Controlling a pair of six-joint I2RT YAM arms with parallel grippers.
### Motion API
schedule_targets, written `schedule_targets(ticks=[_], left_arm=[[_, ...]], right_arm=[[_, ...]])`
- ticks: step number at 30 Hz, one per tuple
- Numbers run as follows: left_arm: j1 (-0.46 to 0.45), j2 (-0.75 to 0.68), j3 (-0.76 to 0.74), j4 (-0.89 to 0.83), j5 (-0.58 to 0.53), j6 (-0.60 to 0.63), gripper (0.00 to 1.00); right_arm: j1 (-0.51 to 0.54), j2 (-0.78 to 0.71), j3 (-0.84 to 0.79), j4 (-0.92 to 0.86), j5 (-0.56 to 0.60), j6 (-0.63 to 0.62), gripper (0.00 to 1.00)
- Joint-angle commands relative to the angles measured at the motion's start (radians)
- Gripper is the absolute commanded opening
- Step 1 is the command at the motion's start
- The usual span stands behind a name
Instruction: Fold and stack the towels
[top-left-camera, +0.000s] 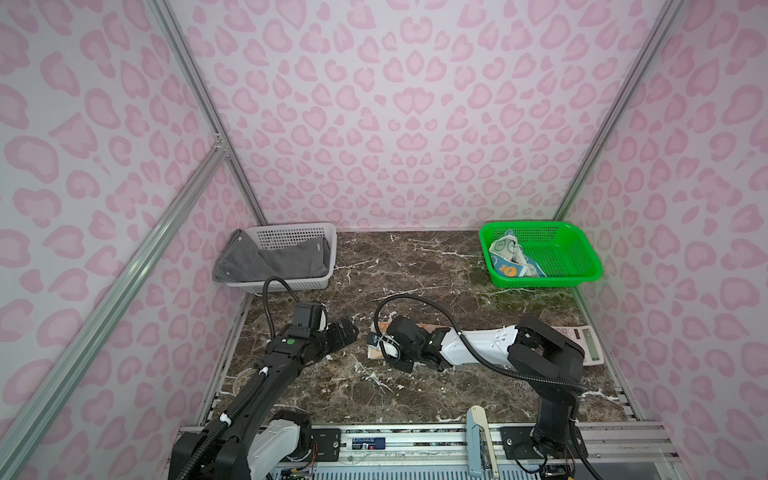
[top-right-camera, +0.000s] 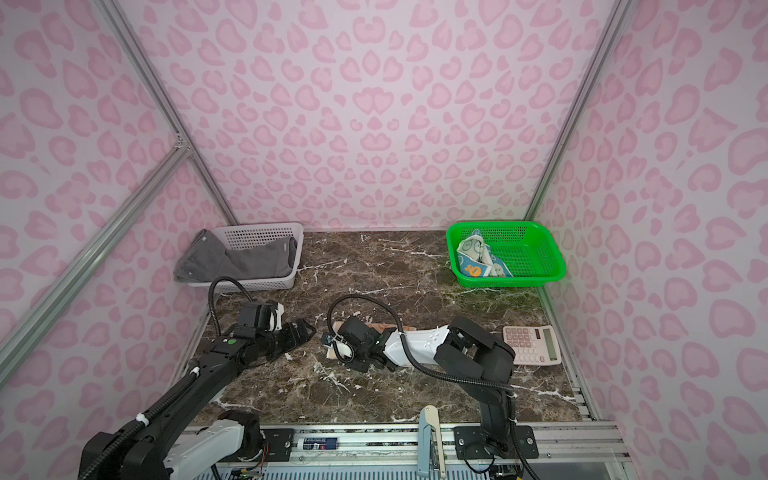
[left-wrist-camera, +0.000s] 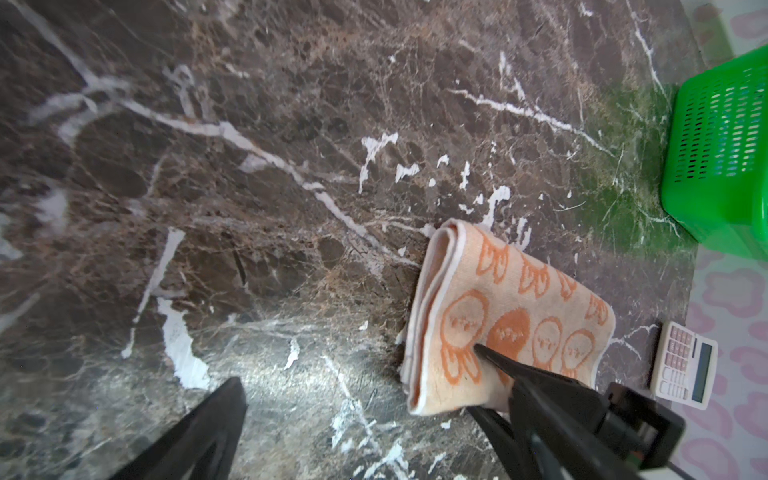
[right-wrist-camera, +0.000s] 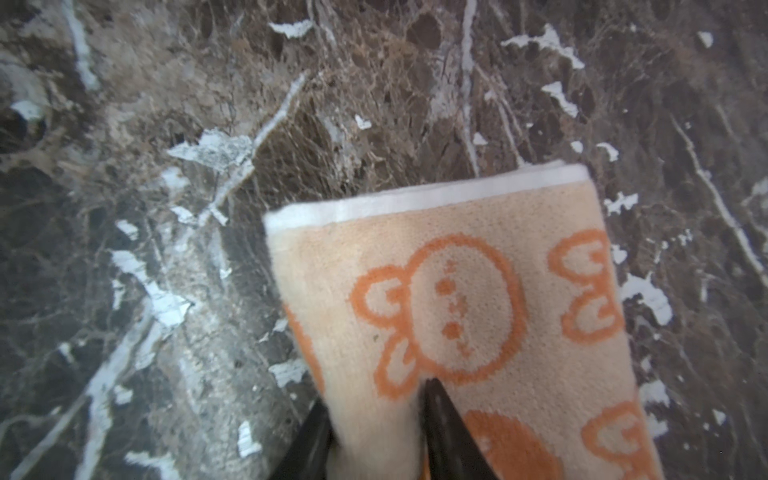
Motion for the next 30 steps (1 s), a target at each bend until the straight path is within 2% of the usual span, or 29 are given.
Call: schedule_targets(ticks=[1,4,10,15,24,28,30], left_arm=[[-0.003,0.026,-0.034,0.128,0.080,-0.063,1.00],[-0.011,0.075,-0.059,0.230,0.140,-0.116,1.00],[-0.052,0.158,-0.093,0.407,0.202,-0.227,1.00],[-0.088,0.234,-0.075,0.458,0.216,-0.256,1.00],[-0.170,0.364,-0.059,0.562,0.228,-0.331,0.97],[-0.192,0.421,-0.058,0.621,0.232,-0.367,0.93],[-0.205,0.444,-0.048,0.634,0.233,-0.377,0.87]], right_arm=[[-0.023,0.004,-0.043,-0.095,-0.051,0.026,0.20],[-0.041,-0.015,-0.078,0.004,-0.113,0.072,0.09],[-0.074,-0.046,-0.137,0.165,-0.215,0.148,0.00],[-0.096,-0.073,-0.185,0.269,-0.268,0.187,0.00],[-0.125,-0.098,-0.220,0.361,-0.285,0.226,0.00],[-0.127,-0.095,-0.227,0.386,-0.297,0.231,0.00],[-0.127,-0.097,-0.236,0.397,-0.302,0.233,0.00]])
